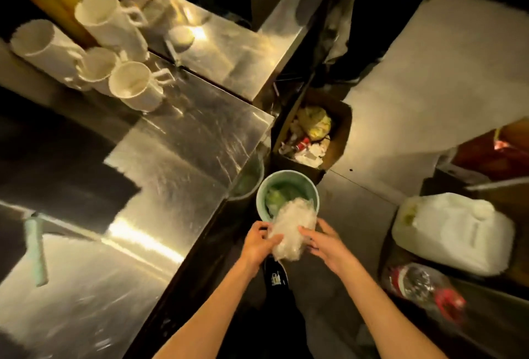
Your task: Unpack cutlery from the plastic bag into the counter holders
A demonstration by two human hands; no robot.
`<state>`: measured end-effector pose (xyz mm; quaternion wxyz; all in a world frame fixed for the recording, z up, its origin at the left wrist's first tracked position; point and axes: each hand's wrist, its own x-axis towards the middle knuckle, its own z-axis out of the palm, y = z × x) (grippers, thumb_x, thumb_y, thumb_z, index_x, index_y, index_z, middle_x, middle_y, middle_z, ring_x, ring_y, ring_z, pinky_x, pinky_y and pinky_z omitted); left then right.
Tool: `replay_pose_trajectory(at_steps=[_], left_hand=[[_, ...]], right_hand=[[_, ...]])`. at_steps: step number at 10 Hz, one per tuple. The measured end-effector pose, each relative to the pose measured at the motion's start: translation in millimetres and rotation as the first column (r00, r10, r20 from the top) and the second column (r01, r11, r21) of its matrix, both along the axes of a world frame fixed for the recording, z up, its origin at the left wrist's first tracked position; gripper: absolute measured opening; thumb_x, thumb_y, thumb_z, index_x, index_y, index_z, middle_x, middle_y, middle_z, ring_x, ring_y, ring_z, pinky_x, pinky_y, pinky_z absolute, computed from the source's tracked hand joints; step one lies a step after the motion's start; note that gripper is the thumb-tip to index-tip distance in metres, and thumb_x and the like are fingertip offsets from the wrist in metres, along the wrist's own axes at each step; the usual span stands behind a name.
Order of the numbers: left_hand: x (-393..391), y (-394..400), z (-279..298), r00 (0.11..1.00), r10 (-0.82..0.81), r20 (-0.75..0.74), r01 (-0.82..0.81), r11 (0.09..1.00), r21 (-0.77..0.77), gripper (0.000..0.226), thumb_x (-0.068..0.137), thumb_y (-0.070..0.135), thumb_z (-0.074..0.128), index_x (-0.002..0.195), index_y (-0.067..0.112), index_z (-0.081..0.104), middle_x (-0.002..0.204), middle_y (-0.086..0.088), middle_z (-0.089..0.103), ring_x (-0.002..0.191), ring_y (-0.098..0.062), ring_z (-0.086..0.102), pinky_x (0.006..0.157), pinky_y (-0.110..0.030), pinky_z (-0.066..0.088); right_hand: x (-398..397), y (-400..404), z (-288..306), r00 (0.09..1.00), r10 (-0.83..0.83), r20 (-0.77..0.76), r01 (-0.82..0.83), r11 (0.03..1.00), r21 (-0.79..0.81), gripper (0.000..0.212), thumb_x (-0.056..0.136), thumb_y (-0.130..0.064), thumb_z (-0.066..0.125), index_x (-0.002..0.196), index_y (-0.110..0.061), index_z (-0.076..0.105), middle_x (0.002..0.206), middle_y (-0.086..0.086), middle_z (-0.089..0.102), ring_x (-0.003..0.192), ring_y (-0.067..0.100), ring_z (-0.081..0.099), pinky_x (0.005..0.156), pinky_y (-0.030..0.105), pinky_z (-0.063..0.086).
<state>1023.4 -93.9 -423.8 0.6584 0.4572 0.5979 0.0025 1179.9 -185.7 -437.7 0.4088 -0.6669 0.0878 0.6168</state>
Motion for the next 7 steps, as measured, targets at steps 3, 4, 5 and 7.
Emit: replay_pose_trajectory(at_steps=[3, 4, 5, 7], left_hand=[[45.8, 33.2, -119.8, 0.972, -0.139, -0.189, 0.162, 0.981, 0.111, 0.041, 0.085, -0.004, 0.069, 0.107, 0.02, 0.044, 0.096, -0.009, 0.061, 0.077, -0.021, 0.062, 0.073, -0.031, 0.058], [54.6, 46.3, -150.8, 0.959, -0.202, -0.197, 0.228, 0.967, 0.118, 0.035, 0.086, -0.003, 0.068, 0.107, 0.018, 0.048, 0.107, -0.015, 0.062, 0.091, -0.032, 0.066, 0.086, -0.047, 0.058], [57.8, 52.9, -163.2, 0.945, -0.269, -0.185, 0.289, 0.953, 0.09, 0.047, 0.086, 0.003, 0.072, 0.123, 0.016, 0.047, 0.109, -0.008, 0.059, 0.097, -0.028, 0.063, 0.083, -0.039, 0.056], [35.5, 42.3, -146.1, 0.951, -0.228, -0.207, 0.246, 0.967, 0.067, 0.032, 0.083, 0.01, 0.078, 0.104, 0.017, 0.054, 0.096, -0.013, 0.064, 0.088, -0.028, 0.065, 0.085, -0.04, 0.056]], right_hand=[[32.4, 43.4, -143.2, 0.979, -0.012, 0.205, 0.055, 0.977, -0.206, 0.041, 0.079, -0.025, 0.087, 0.108, -0.01, 0.062, 0.115, 0.011, 0.069, 0.102, 0.025, 0.067, 0.092, 0.039, 0.056], [44.0, 54.3, -171.5, 0.97, -0.082, 0.23, 0.125, 0.976, -0.179, 0.034, 0.079, -0.025, 0.086, 0.101, -0.013, 0.063, 0.111, 0.012, 0.069, 0.1, 0.025, 0.066, 0.098, 0.046, 0.055], [52.0, 55.1, -186.3, 0.978, -0.107, 0.18, 0.143, 0.97, -0.196, 0.045, 0.08, -0.037, 0.085, 0.11, -0.014, 0.06, 0.102, 0.008, 0.069, 0.101, 0.024, 0.066, 0.097, 0.046, 0.055], [48.3, 23.2, -174.9, 0.957, 0.017, 0.289, 0.065, 0.96, -0.273, 0.057, 0.073, -0.044, 0.087, 0.117, -0.016, 0.064, 0.113, 0.006, 0.071, 0.108, 0.025, 0.066, 0.09, 0.04, 0.053]])
